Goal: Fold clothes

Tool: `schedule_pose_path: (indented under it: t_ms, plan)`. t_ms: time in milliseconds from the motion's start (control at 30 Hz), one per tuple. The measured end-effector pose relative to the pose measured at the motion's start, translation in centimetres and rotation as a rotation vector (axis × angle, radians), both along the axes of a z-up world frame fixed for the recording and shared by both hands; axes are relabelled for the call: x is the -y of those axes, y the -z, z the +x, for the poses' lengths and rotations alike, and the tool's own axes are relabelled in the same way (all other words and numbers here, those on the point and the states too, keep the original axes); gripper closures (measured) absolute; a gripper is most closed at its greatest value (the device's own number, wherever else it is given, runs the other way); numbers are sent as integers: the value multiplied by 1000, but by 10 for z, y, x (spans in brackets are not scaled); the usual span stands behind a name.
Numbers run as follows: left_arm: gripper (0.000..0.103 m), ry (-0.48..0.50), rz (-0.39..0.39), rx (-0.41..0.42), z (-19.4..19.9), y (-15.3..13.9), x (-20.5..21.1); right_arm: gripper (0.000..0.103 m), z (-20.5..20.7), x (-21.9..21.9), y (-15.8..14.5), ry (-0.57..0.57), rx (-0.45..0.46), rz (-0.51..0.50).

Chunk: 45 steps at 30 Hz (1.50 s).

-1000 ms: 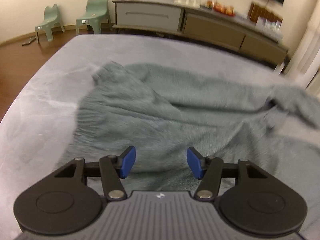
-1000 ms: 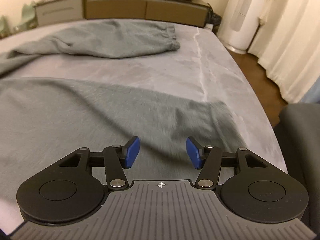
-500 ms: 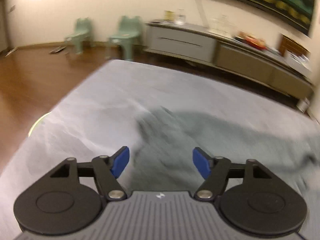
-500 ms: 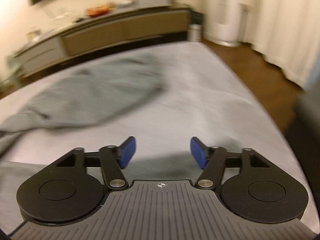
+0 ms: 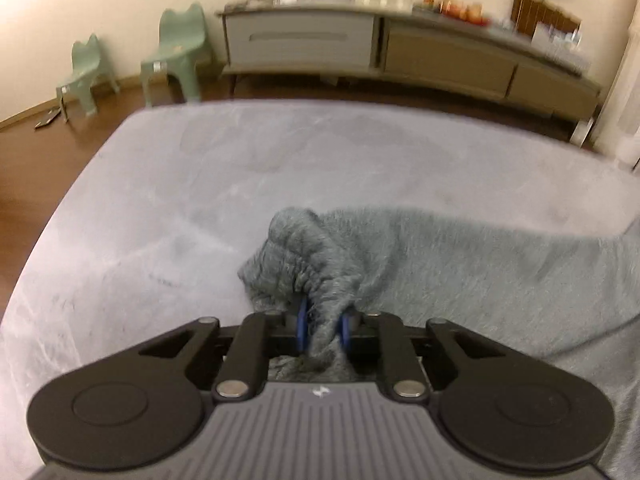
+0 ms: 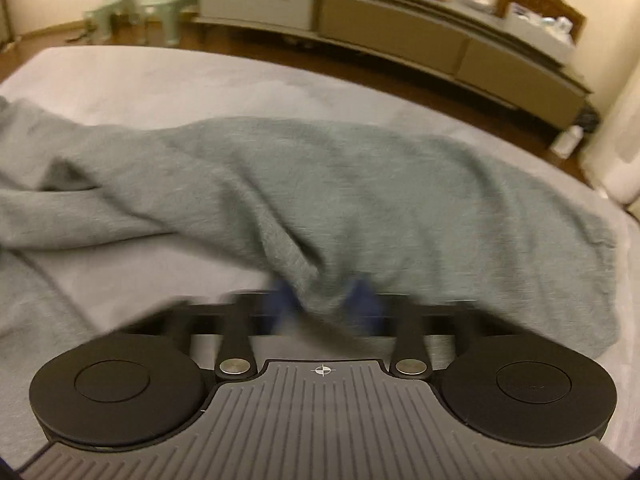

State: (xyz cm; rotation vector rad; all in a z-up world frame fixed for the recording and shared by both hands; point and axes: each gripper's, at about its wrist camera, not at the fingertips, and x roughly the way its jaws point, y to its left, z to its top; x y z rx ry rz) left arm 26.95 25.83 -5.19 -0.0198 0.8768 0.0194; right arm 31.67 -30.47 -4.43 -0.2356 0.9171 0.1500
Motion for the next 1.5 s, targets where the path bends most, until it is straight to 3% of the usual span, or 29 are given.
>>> schedule_pose_path:
  t_ms: [133, 267, 333, 400, 467, 533, 567, 600, 733, 867, 967, 1033, 1100, 1167, 1233, 1333, 1500]
  plan:
    - [91, 26, -93, 240, -40, -42, -12, 101, -27, 10, -49, 42, 160, 19]
    - [91, 25, -123, 423, -80, -82, -17, 101, -66, 11, -131, 38, 349, -13]
    - [90, -29, -155, 446, -80, -91, -23, 101, -66, 10, -166, 20, 371, -32]
    - [90, -105, -144, 402, -60, -89, -21, 100, -44, 2, -186, -15, 335, -57]
    - [89, -193, -118, 312, -25, -72, -12, 89, 3, -12, -175, 10, 278, -87]
    - [81, -256, -60, 209, 11, -46, -1, 25, 59, -15, -139, 137, 229, -197]
    - [80, -297, -38, 151, 26, -31, 2, 21, 71, -15, -123, 182, 228, -244]
    - [82, -328, -20, 105, 37, -18, 5, 24, 77, -15, -109, 215, 236, -271]
    - [78, -298, -19, 96, 30, -7, 13, 17, 20, -2, -89, 237, 338, -64]
    - [73, -310, -38, 114, 8, -14, 8, 15, -54, 24, -71, 210, 428, -5]
    - [75, -341, -100, 110, -9, -30, 5, 14, -88, 46, -58, 165, 415, 94]
    - [74, -348, -130, 123, -20, -42, 6, 10, -100, 45, -37, 51, 306, 98]
    - [73, -350, -159, 141, -32, -55, 11, 13, -104, 39, -14, -15, 237, 33]
    - [70, -322, -182, 158, -45, -62, 19, 31, -97, 42, 1, -20, 187, 14]
    - [67, -296, -177, 156, -55, -64, 27, 102, -93, 57, -22, 4, 191, 67]
    - [67, -289, -130, 139, -65, -58, 37, 103, -90, 82, -68, 40, 218, 155]
    - [67, -298, -118, 118, -58, -46, 38, 103, -87, 132, -151, 115, 287, 337]
